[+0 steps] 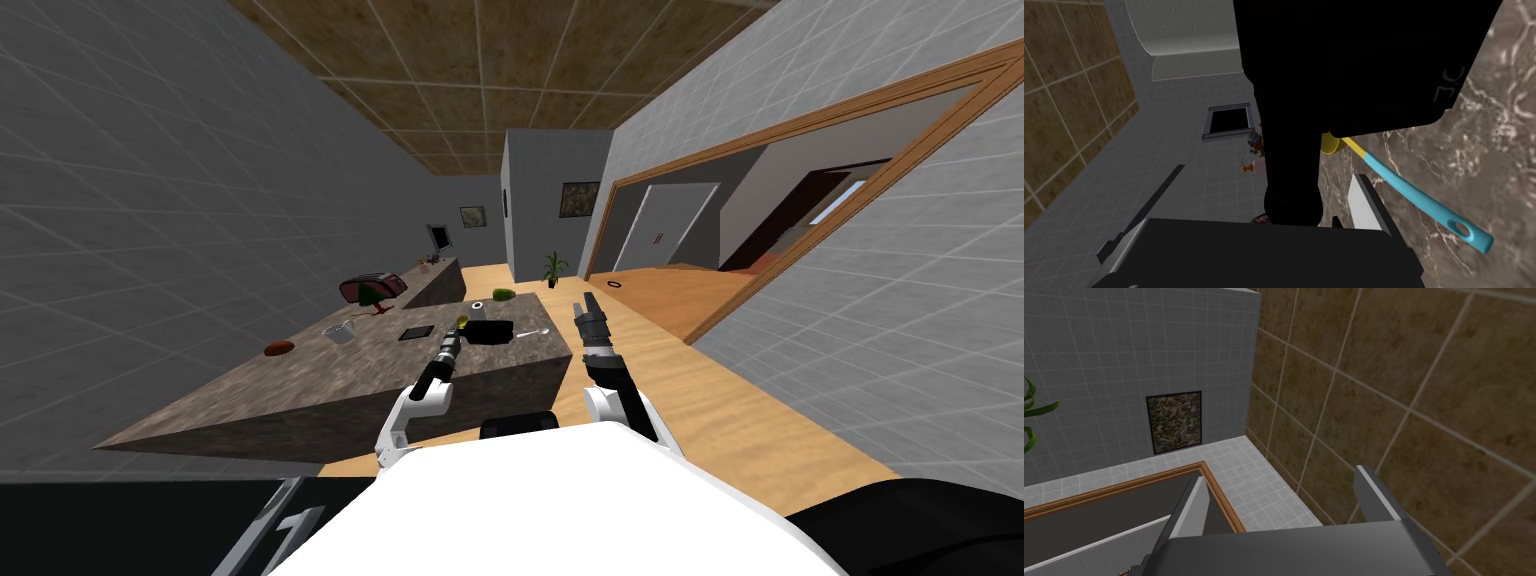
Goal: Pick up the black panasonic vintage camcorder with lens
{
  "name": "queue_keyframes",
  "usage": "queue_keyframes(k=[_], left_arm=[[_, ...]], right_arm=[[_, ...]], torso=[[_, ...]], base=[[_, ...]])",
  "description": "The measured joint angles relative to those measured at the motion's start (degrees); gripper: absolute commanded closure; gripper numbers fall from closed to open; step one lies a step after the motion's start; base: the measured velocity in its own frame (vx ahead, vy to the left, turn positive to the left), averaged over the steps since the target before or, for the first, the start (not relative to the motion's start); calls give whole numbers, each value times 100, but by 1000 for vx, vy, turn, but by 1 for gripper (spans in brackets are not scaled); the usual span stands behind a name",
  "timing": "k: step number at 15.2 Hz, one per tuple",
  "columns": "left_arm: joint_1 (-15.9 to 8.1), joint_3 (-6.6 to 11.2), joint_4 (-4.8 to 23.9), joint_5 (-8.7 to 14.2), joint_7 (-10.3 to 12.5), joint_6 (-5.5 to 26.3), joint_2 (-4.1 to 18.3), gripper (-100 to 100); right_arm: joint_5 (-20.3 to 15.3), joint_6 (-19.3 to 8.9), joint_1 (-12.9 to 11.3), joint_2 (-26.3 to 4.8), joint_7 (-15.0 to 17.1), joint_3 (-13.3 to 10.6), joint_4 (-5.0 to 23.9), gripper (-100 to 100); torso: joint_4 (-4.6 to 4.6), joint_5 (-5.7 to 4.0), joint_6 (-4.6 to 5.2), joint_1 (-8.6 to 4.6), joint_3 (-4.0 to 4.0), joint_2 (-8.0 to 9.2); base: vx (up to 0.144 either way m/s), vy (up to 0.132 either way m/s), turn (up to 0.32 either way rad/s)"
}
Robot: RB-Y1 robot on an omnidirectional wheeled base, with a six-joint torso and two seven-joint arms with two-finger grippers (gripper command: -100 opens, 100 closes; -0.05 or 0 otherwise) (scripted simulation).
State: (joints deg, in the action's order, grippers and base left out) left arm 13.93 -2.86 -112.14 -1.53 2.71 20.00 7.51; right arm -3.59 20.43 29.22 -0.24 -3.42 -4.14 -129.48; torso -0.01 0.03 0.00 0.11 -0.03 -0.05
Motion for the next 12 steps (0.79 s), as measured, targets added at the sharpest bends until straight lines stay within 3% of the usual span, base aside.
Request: queue_keyframes(k=[1, 6, 7, 12], left_arm=[[0, 0, 0, 0, 0, 2, 1, 100], [19, -2, 17, 3, 4, 16, -1, 100], [19, -2, 17, 3, 4, 17, -1, -100], [-315, 90, 195, 87, 87, 290, -9, -100]], right_arm=[[0, 0, 0, 0, 0, 0, 0, 0], [0, 0, 0, 0, 0, 0, 0, 0], [0, 0, 0, 0, 0, 0, 0, 0], [0, 0, -1, 0, 0, 0, 0, 0]], torso=[[0, -1, 0, -5, 0, 0], [12, -12, 5, -19, 5, -2], [12, -12, 5, -21, 5, -2], [8, -2, 18, 8, -2, -10]], base=[[0, 0, 0], [-1, 0, 1], [-4, 33, -117], [-38, 78, -140]])
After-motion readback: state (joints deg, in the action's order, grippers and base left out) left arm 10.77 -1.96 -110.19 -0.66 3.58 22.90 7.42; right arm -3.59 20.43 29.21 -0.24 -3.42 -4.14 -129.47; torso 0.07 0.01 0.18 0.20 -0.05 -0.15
